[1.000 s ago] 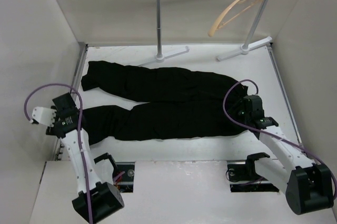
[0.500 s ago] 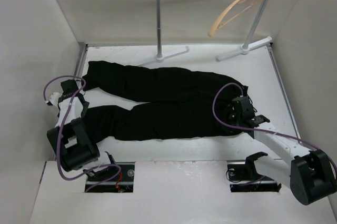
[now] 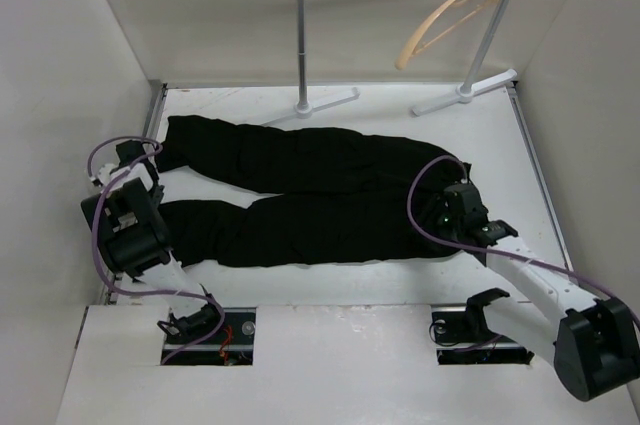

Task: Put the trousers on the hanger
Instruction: Flatten out the trousers at the center of the board.

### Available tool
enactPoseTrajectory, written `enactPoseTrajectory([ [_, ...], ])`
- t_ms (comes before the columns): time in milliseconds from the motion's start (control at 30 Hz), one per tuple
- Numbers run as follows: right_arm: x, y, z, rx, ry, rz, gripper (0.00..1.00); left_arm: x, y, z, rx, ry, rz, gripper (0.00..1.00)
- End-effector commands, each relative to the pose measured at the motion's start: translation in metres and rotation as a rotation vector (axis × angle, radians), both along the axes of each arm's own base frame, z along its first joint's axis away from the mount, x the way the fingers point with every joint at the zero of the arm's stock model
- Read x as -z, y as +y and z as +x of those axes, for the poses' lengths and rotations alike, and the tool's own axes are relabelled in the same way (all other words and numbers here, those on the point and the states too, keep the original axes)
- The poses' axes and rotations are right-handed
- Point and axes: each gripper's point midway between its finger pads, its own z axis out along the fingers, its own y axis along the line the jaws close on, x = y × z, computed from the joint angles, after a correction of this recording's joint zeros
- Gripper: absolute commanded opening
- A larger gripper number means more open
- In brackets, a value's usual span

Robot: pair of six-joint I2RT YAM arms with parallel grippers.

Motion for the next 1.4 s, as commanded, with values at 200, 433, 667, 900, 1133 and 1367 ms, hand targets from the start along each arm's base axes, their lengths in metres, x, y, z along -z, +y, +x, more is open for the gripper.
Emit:
enactPoseTrajectory([
  [200, -0.012, -0.099, 0.013, 0.416, 0.008, -0.192, 0.57, -0.103, 0.048, 0.065, 0.011, -0.108, 0.306, 0.01],
  [433, -0.018, -0.145, -0.02, 0.627, 0.062, -0.316, 0.55, -0.075, 0.038, 0.073, 0.052, -0.004, 0.315, 0.02],
  [667, 0.001, -0.126, -0.02, 0.562, 0.146, -0.34, 0.62, -0.063, 0.032, 0.08, 0.078, 0.024, 0.304, 0.03],
  [900, 0.023, -0.15, 0.007, 0.672, 0.151, -0.312, 0.17, -0.061, 0.035, 0.078, 0.086, 0.039, 0.301, 0.03],
  [1133, 0.004, -0.223, -0.003, 0.931, 0.12, -0.34, 0.05, -0.063, 0.032, 0.071, 0.095, 0.045, 0.308, 0.03],
  [1367, 0.004, -0.233, -0.005, 0.968, 0.125, -0.321, 0.34, -0.065, 0.02, 0.067, 0.13, 0.064, 0.31, 0.17],
])
